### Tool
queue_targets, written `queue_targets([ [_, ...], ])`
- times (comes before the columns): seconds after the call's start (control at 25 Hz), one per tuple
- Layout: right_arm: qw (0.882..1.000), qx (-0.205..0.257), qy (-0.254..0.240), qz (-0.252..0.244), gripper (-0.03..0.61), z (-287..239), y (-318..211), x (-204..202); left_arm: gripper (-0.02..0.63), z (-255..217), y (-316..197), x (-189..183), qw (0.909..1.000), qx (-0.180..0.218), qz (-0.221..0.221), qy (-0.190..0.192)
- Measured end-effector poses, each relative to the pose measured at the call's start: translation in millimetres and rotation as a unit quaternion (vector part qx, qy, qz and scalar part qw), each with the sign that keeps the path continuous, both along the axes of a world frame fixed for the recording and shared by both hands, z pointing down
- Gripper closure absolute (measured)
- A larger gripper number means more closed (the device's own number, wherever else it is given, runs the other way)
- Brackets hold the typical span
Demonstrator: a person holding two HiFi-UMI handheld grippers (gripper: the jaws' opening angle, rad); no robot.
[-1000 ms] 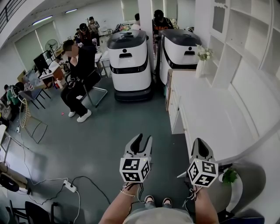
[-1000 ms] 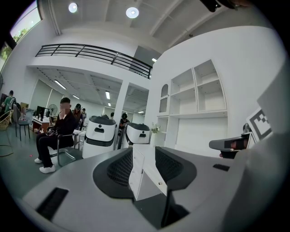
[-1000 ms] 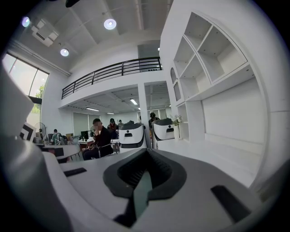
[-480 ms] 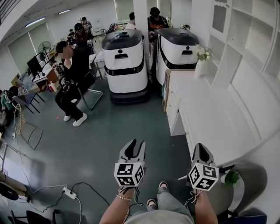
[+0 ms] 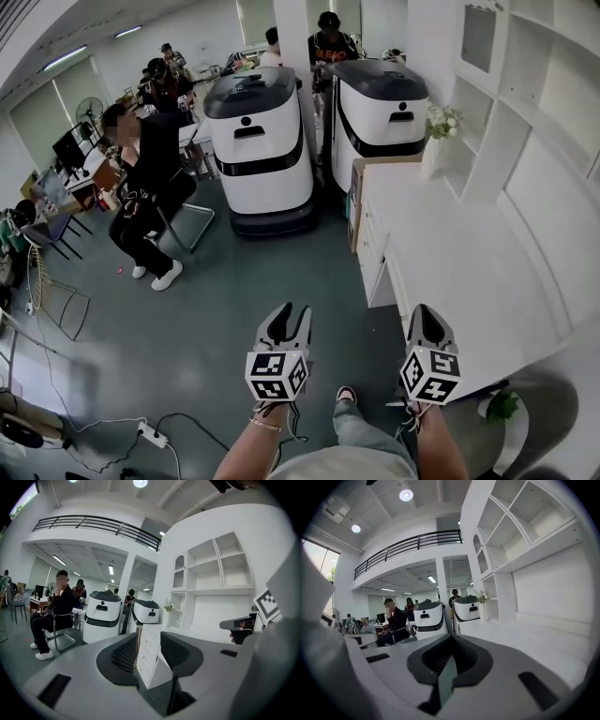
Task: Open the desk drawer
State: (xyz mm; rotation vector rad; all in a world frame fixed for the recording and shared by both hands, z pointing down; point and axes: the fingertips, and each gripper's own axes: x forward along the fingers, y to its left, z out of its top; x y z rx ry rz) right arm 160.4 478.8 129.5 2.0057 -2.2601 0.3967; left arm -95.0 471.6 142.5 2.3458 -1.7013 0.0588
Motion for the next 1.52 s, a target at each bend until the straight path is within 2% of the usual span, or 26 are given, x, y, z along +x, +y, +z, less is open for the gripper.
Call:
queue_targets([
  [0.36, 1.0, -0.009, 0.006, -0.013, 0.572, -4.5, -121.8, 10.2, 0.462, -11.0, -132.0, 19.2, 1.0, 0.005, 0.008, -0.002],
  [0.6, 1.0, -0.025, 0.001, -0.003, 0.572, 7.4, -175.1, 23.0, 0.462, -6.3, -190.6, 25.4, 0.9999, -0.004, 0.014, -0.001],
  [0.8, 0.999, -0.046, 0.001, 0.006, 0.572, 31.6, -211.1, 17.6, 0.462, 15.0, -238.6, 19.4, 0.9994, -0.018, 0.028, -0.003],
  [1.08, 0.996, -0.053, -0.004, 0.066, 0.572, 39.3, -276.4, -1.4, 0.462, 22.4, -337.2, 12.3, 0.9946, -0.017, 0.103, -0.005],
  [1.52, 0.982, -0.044, -0.01, 0.181, 0.572, 14.0, -371.1, -31.4, 0.462, 7.0, -481.1, -1.9, 0.9743, -0.021, 0.223, -0.02],
])
